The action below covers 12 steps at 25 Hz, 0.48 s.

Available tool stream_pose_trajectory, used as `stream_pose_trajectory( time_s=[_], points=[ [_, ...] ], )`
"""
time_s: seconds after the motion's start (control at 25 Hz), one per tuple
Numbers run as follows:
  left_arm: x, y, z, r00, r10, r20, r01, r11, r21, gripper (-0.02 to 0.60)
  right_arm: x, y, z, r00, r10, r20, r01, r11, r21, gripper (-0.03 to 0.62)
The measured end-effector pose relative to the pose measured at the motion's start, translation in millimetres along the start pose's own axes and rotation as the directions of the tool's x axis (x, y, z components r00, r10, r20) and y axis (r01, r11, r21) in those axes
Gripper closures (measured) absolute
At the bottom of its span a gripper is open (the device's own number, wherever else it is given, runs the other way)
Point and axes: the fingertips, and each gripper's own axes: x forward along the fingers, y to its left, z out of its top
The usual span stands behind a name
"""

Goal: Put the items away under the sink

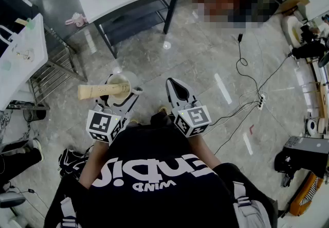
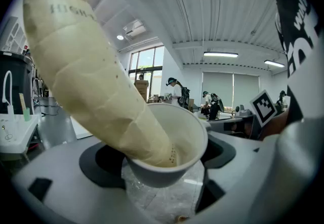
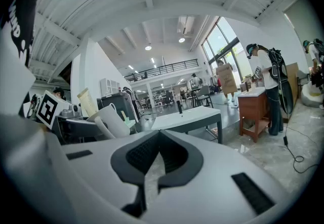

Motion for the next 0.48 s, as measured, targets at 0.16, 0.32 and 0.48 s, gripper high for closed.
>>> stream_pose_trajectory(
  time_s=[0.16, 0.32, 0.48],
  points=[
    [0.8, 0.5, -2.3, 1.000, 0.003, -0.001, -0.003, 1.000, -0.002, 0.127, 0.6, 0.8, -1.9, 1.000, 0.004, 0.001, -0.004, 1.000, -0.001, 0.576],
    [4.0, 0.4, -2.9, 1.000, 0.000, -0.004, 0.000, 1.000, -0.005, 0.127, 1.8, -1.2, -1.4, 1.000, 0.006, -0.001, -0.006, 1.000, 0.000, 0.576],
    [11.3, -1.3, -2.8, 1.000, -0.002, -0.007, 0.002, 1.000, -0.010, 0.127, 2.9, -6.9, -1.2, 1.000, 0.016, -0.003, -0.016, 1.000, 0.017, 0.576]
  ],
)
